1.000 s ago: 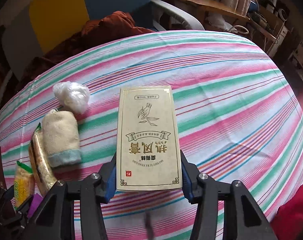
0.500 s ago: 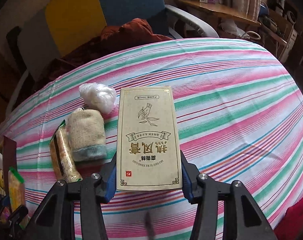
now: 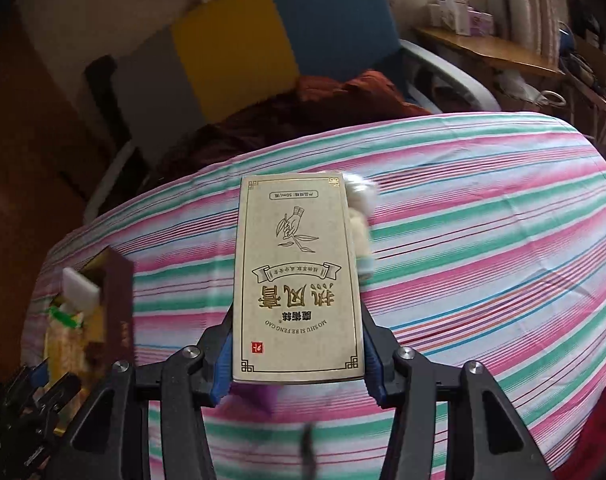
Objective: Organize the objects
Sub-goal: 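Carry cracker packet to the tray with left gripper while right carries cream box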
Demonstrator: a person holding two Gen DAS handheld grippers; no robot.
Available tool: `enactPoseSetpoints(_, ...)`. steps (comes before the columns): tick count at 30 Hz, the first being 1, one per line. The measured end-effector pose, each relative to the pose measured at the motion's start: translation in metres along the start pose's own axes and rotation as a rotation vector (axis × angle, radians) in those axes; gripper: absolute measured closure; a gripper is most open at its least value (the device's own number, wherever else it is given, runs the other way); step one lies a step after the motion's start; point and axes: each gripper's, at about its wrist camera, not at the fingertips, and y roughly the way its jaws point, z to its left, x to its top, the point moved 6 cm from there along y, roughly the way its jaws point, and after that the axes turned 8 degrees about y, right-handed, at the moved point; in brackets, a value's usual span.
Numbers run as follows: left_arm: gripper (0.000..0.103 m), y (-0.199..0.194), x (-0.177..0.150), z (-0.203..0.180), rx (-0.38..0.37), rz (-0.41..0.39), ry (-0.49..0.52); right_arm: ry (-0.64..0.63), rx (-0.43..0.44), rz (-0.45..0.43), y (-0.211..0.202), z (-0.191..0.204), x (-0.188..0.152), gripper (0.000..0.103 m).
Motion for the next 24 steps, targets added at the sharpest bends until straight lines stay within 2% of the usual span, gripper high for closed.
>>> enactPoseSetpoints(5,0.056,-0.016,-0.015,0.022,0.042,-0.010,-0.036,-0.078,0.078,0.025,-0.003,0.057,-0.026,0.051)
enactPoseSetpoints(11,0.056,-0.026,-0.029,0.038,0.059,-0.015,-0.076,-0.171,0.130,0.062,-0.004,0.114,-0.058,0.051)
enactPoseSetpoints(17,0.056,-0.032,-0.044,0.052,0.064,-0.011,-0.114,-0.223,0.166,0.097,0.002,0.145,-0.083,0.051)
enactPoseSetpoints(24,0.056,-0.034,-0.059,0.064,0.068,-0.003,-0.148,-0.283,0.170,0.133,0.004,0.165,-0.109,0.051)
